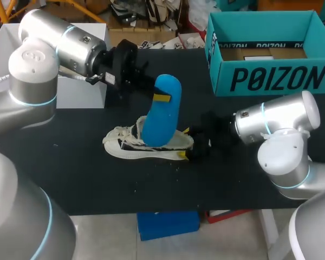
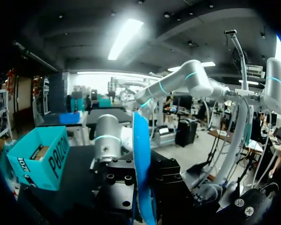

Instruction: Take the shoe out of the shoebox, open the shoe tongue, remove and reinsert the insole, then place the shoe into the shoebox

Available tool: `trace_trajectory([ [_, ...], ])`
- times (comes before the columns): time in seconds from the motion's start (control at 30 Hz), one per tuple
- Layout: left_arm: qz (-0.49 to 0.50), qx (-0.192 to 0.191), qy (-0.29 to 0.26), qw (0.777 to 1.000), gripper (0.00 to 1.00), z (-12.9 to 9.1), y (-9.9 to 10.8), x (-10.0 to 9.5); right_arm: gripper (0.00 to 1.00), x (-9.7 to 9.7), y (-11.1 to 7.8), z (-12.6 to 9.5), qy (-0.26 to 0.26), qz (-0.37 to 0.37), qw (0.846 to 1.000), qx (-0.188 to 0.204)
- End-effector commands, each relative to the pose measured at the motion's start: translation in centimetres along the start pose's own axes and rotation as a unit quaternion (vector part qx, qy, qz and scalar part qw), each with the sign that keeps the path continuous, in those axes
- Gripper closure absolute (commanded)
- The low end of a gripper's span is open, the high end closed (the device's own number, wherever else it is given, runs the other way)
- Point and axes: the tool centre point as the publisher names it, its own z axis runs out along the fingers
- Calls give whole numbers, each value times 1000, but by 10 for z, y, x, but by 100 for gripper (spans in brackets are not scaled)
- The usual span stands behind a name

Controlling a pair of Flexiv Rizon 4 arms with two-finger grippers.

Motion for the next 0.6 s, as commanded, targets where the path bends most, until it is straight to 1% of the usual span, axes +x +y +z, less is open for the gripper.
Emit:
trace_trajectory([
  [0.03,1,0,-1,1000,100,1,1,0,100,-2,-1,1,-1,1,1000,2],
  [0.07,1,0,-1,1000,100,1,1,0,100,-2,-1,1,-1,1,1000,2],
  [0.13,-28,8,-26,999,100,-7,0,5,100,-2,-1,1,-1,1,1000,2],
  [0.17,-38,30,-27,998,100,-9,-4,7,100,-2,-1,1,-1,1,1000,2],
  [0.2,-54,41,-36,997,100,-12,-8,9,100,-2,-1,1,-1,1,1000,2],
  [0.23,-64,39,-45,996,100,-13,-11,9,100,-2,-1,1,-1,1,1000,2],
  [0.27,-72,38,-53,995,100,-15,-15,10,100,-2,-1,1,-1,1,1000,2],
  [0.33,-89,52,-62,993,100,-17,-26,11,100,-2,-1,1,-1,1,1000,2],
  [0.37,-87,53,-66,993,100,-18,-32,13,100,-2,-1,1,-1,1,1000,2],
  [0.43,-89,70,-70,991,100,-19,-45,15,100,-2,-1,1,-1,1,1000,2],
  [0.5,-83,64,-81,991,100,-19,-57,17,100,-2,-1,1,-1,1,1000,2],
  [0.57,-85,68,-91,990,100,-20,-67,20,100,-2,-1,1,-1,1,1000,2],
  [0.6,-87,60,-100,989,100,-21,-73,21,100,-2,-1,1,-1,1,1000,2],
])
